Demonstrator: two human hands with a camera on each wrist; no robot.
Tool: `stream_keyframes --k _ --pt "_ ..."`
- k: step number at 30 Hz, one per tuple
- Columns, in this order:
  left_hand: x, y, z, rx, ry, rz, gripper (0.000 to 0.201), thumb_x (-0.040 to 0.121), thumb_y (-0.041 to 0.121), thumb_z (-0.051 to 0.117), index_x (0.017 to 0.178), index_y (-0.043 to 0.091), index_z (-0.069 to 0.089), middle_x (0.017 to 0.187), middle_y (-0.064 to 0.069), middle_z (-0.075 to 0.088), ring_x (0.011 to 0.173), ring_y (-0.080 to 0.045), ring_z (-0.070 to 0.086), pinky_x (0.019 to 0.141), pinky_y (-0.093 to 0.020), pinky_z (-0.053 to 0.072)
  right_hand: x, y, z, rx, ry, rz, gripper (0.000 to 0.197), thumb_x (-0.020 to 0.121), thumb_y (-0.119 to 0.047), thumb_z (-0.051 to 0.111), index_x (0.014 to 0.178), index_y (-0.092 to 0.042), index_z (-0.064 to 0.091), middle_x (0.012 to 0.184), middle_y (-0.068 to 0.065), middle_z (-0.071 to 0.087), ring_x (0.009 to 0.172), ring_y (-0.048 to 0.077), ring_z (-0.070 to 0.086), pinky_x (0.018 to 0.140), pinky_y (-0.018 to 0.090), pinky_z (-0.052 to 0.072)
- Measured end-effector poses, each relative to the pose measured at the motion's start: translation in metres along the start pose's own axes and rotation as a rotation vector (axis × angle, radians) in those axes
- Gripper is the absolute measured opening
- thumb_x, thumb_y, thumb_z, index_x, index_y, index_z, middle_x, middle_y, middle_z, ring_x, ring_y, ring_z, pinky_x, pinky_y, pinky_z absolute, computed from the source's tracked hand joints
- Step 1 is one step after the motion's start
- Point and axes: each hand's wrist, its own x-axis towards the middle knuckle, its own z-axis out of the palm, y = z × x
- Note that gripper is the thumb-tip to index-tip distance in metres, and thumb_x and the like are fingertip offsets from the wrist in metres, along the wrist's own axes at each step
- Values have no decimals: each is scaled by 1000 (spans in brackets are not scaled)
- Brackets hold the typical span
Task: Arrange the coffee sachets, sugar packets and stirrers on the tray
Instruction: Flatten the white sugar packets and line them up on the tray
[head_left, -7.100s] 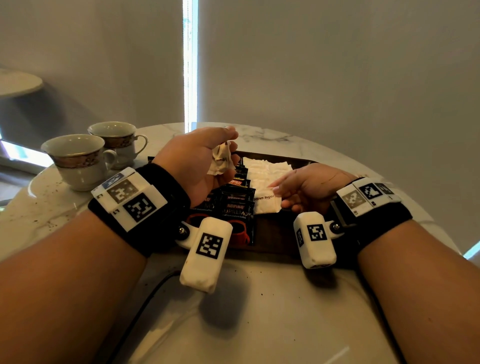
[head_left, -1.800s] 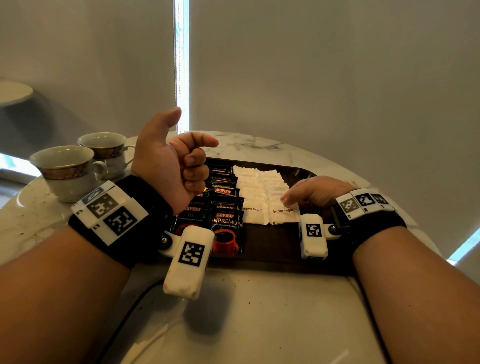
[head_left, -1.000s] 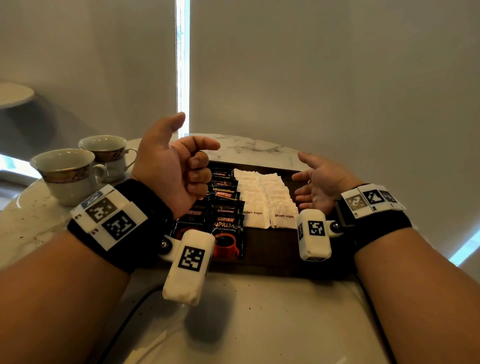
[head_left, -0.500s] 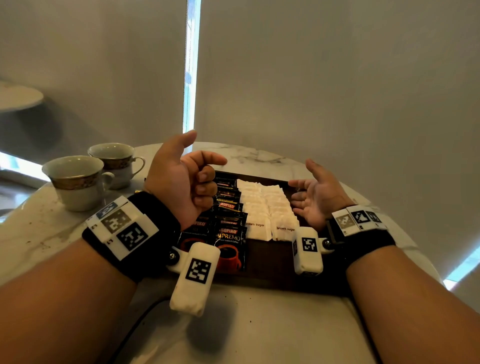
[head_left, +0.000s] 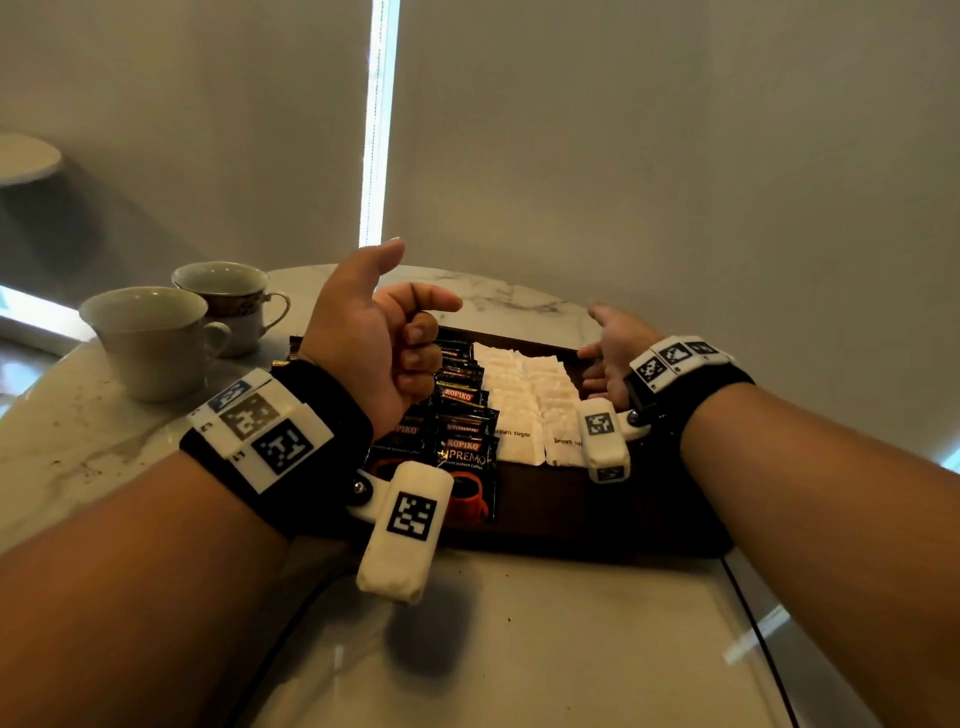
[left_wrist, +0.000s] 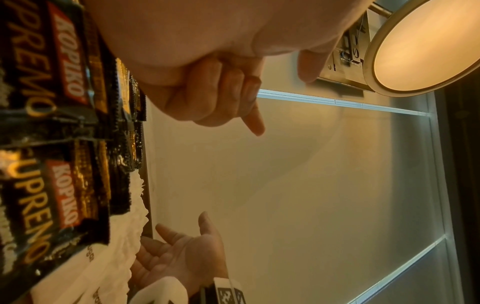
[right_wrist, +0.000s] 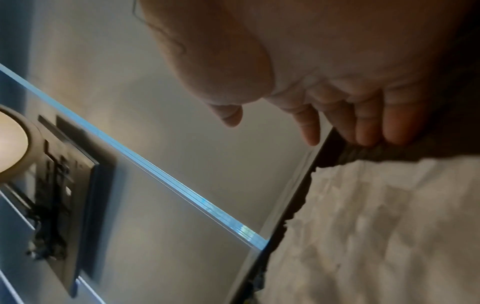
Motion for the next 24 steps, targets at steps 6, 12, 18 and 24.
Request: stream_keyframes --k 6,12,18,24 --pt "2 0 -1 6 -9 8 56 96 59 37 90 10 63 57 4 34 48 -12 26 42 -21 22 6 -8 10 -35 -53 -45 92 91 -72 40 149 -1 35 156 25 32 144 38 33 113 50 32" --pt "4 0 -2 5 -13 1 57 96 60 37 91 10 64 58 3 34 48 -12 27 41 -21 24 7 -11 15 3 -112 -76 90 92 -70 42 149 -2 35 158 26 28 147 40 27 116 52 26" --pt "5 0 -3 8 -5 1 57 95 60 38 91 10 64 59 4 33 49 -12 26 42 -21 21 8 -4 4 -217 61 -4 79 85 -76 44 120 -6 56 126 22 59 98 37 57 83 50 50" --pt "2 1 -2 -15 -3 -6 55 95 59 39 91 10 64 59 3 33 49 -12 26 41 -21 22 -17 6 11 -227 -43 25 101 84 -82 40 144 -1 40 136 27 50 120 42 52 89 52 47"
